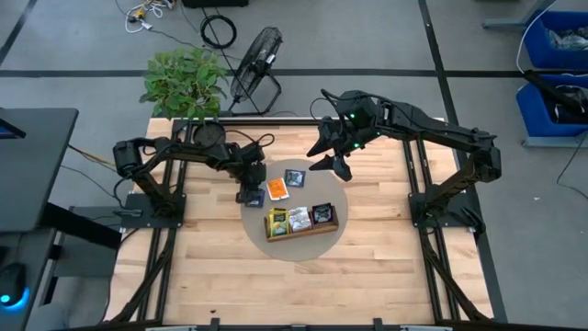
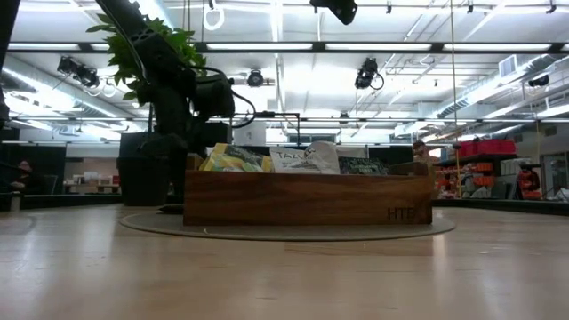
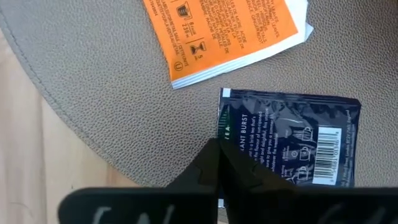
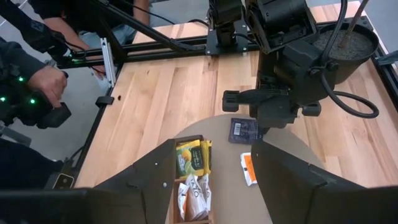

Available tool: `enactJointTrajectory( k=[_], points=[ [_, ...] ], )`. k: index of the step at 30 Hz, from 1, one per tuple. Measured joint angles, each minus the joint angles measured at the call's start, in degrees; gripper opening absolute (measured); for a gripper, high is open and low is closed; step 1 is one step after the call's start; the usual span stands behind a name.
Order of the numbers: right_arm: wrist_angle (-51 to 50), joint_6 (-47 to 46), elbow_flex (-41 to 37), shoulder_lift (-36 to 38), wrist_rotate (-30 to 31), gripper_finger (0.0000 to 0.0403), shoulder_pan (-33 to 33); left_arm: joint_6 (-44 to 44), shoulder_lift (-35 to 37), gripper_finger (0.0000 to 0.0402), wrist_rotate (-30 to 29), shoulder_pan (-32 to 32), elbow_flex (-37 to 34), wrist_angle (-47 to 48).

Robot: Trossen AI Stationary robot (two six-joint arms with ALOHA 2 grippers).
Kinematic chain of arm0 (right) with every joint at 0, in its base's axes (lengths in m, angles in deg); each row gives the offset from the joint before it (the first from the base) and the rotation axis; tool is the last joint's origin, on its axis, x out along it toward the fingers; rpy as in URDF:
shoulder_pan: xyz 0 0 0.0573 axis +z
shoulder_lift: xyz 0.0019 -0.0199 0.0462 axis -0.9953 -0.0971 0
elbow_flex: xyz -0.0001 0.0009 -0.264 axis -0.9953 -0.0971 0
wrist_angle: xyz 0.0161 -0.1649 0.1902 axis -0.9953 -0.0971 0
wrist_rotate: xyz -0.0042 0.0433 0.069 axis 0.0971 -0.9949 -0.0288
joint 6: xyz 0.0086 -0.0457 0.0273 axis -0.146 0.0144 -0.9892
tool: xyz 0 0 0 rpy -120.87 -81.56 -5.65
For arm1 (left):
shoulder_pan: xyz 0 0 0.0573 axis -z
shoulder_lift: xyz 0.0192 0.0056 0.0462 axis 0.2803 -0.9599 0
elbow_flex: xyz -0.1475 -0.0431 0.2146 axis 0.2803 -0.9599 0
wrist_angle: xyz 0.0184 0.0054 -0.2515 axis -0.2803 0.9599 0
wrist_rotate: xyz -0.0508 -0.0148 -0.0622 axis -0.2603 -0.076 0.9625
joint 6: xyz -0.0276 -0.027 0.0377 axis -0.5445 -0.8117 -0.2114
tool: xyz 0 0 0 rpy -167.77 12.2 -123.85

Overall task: Pick & Place Tea
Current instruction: Put the violet tea bag into the right section of the wooden organizer

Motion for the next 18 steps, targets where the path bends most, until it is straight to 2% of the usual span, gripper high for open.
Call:
enactJointTrajectory(
  k=[5, 12, 18],
  points=[
    [0.0, 0.01, 0.0, 0.0, 0.0, 0.0217, 0.0, -0.9, 0.0, 0.0004, -1.18, 0.04, 0.87, 0.9],
    [-0.07, 0.01, 0.0, 0.0, 0.0, 0.0217, 0.0, -0.23, 1.38, 0.0016, -1.34, 0.07, 5.69, 6.56],
    [-0.2, 0.01, -0.02, 0.0, 0.0, 0.0217, 0.0, 5.22, 1.93, 0.0055, 2.18, 0.09, 7.67, 12.1]
  ],
)
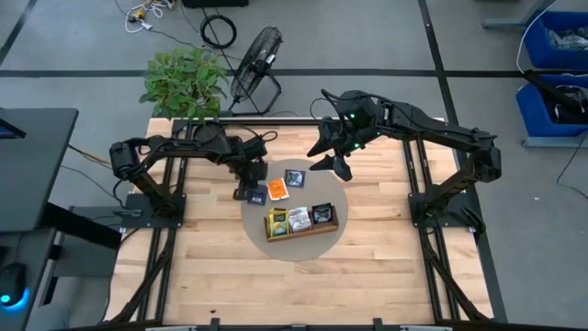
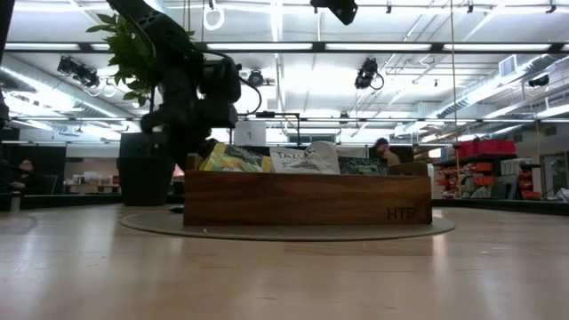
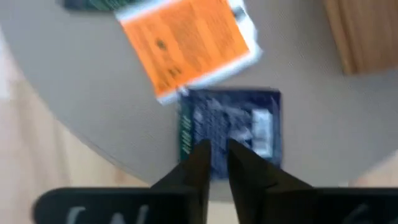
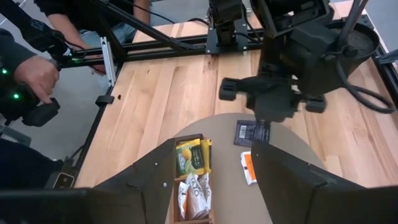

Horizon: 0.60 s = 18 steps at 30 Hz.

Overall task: Pick & Place Tea
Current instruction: Put the violet tea bag into the right section of the wooden organizer

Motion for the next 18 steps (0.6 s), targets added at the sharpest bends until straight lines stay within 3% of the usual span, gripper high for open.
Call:
enactJointTrajectory(
  k=[11, 18],
  points=[
    [-0.17, 0.45, 0.0, 0.0, 0.02, 0.0217, 0.0, 4.51, -0.02, 0.0193, -2.13, 3.57, -0.54, 4.09],
    [-0.13, 0.63, 0.0, 0.0, 0.02, 0.0217, 0.0, 4.79, -0.02, 0.0246, -8.09, 5.07, -0.57, -0.27]
  ],
)
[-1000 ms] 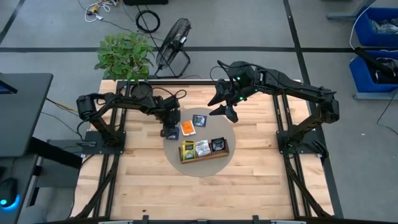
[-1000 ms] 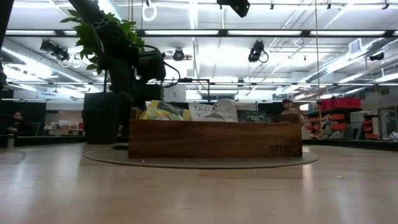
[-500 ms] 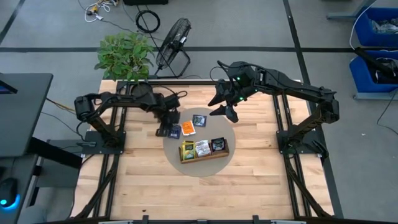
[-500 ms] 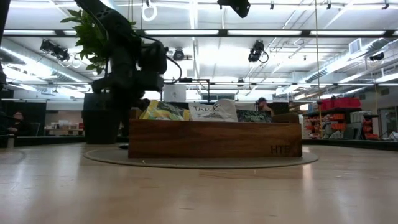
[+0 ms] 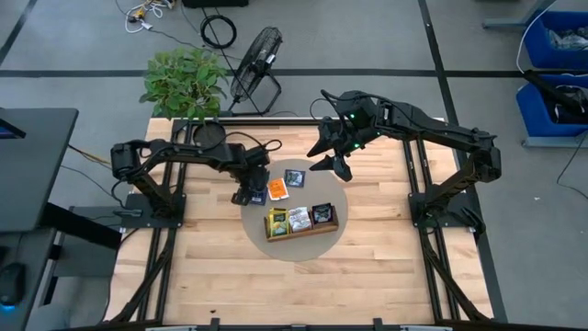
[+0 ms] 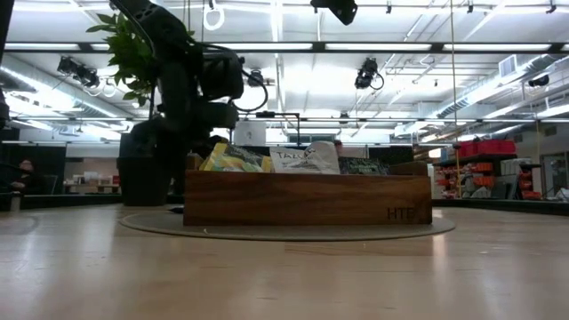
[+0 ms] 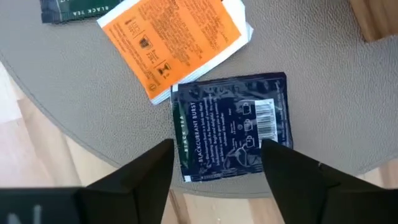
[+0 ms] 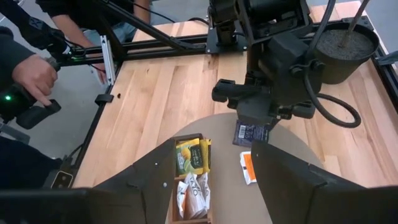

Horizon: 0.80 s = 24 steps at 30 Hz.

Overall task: Pick & Place Tea
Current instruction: Put the violet tea bag into the right section of the wooden organizer

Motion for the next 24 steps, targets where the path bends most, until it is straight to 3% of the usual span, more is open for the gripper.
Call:
enactJointTrajectory(
  k=[17, 20, 24],
  points=[
    [-0.11, -0.17, 0.0, 0.0, -0.02, 0.0217, 0.0, 1.36, -4.8, 0.0306, 0.21, 0.0, -0.01, -1.05],
    [-0.18, -0.17, 0.0, 0.0, -0.02, 0.0217, 0.0, 1.36, -5.84, 0.0302, 0.64, -0.02, 0.22, -1.01],
    [-0.22, -0.2, 0.0, 0.0, -0.02, 0.0217, 0.0, 1.36, -7.14, 0.0267, 0.99, -0.02, 0.24, -0.67]
  ],
)
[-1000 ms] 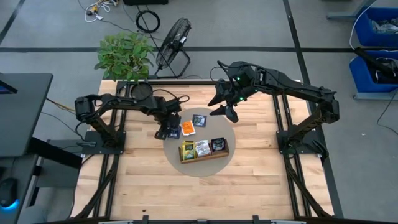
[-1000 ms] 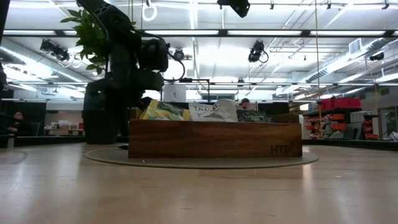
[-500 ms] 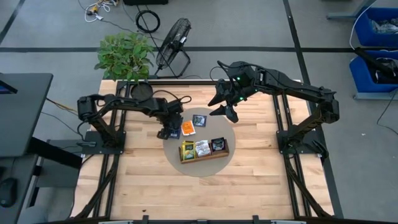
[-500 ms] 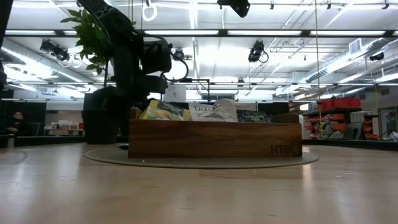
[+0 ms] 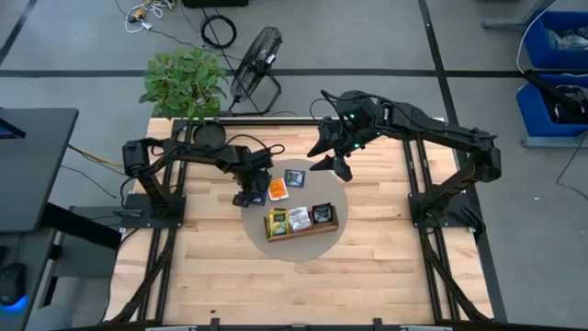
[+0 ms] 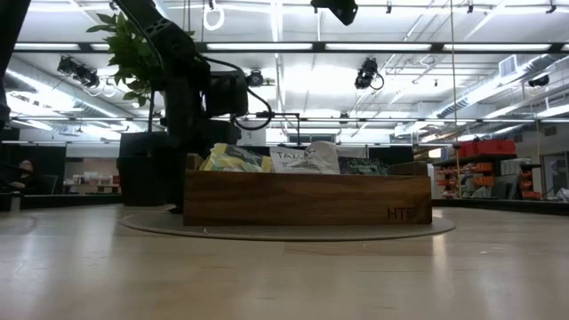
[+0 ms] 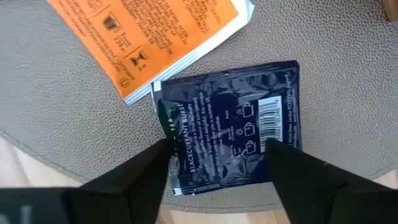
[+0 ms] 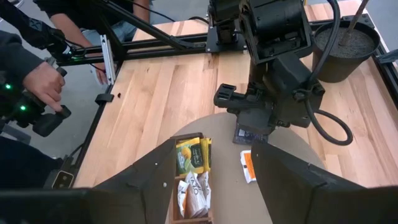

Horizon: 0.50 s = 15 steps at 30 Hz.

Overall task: Pick & Place Tea
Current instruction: Put the violet tea bag into the right section of the wooden organizer

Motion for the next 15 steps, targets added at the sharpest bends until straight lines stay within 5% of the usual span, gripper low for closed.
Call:
enactJointTrajectory(
  k=[15],
  points=[
    [0.02, 0.02, 0.0, 0.0, 0.0, 0.0217, 0.0, 0.0, -0.25, 0.0051, 1.84, 0.24, -0.13, 0.8]
  ],
)
